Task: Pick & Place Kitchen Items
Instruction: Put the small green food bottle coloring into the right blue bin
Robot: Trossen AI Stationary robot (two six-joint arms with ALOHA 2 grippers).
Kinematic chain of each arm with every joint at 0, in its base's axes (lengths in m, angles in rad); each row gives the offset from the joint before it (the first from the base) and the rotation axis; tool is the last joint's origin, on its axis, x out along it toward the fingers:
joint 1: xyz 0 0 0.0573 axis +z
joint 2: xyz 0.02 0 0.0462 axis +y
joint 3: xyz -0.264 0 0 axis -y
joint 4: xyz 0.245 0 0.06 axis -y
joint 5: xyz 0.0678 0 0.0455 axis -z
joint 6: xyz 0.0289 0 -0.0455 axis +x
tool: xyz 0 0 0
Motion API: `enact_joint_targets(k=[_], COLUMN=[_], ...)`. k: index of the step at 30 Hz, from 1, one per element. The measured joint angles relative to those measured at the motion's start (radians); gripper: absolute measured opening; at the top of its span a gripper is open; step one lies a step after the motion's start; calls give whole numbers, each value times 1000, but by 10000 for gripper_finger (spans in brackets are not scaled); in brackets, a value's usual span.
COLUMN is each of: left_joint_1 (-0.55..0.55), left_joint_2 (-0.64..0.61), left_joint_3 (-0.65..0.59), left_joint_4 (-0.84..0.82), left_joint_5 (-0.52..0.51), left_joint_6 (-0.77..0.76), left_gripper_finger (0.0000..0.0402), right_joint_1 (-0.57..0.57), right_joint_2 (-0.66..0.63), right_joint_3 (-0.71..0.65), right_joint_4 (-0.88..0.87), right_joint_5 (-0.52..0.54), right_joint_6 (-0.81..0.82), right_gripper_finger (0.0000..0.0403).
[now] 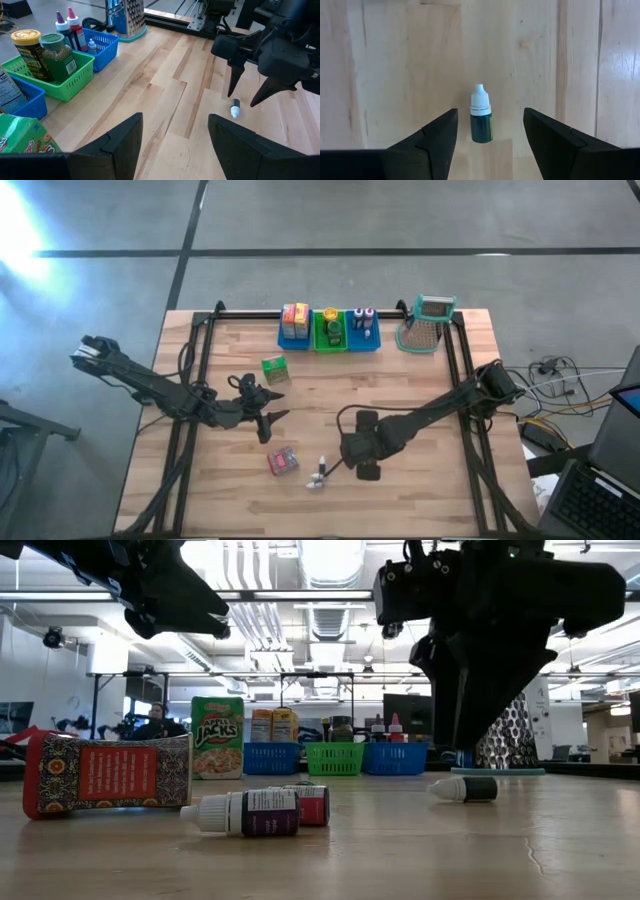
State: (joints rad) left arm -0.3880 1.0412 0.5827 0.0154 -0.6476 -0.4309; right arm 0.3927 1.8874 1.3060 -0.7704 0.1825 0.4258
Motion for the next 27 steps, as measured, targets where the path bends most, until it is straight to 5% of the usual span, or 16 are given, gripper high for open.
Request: enact_joint_targets(k=[27], left_joint_1=[0], left_joint_2=[0], left_joint_3=[-3], left_joint_4=[3], left_joint_5=[0], left_joint_6=[-9], left_gripper_finger=[232], right_joint_1=[-1], right_joint_2=[102], right_joint_3=[-39], right_joint_4=[124], right_joint_5=[-30], right_joint_6=[-84], right_gripper_finger=[215])
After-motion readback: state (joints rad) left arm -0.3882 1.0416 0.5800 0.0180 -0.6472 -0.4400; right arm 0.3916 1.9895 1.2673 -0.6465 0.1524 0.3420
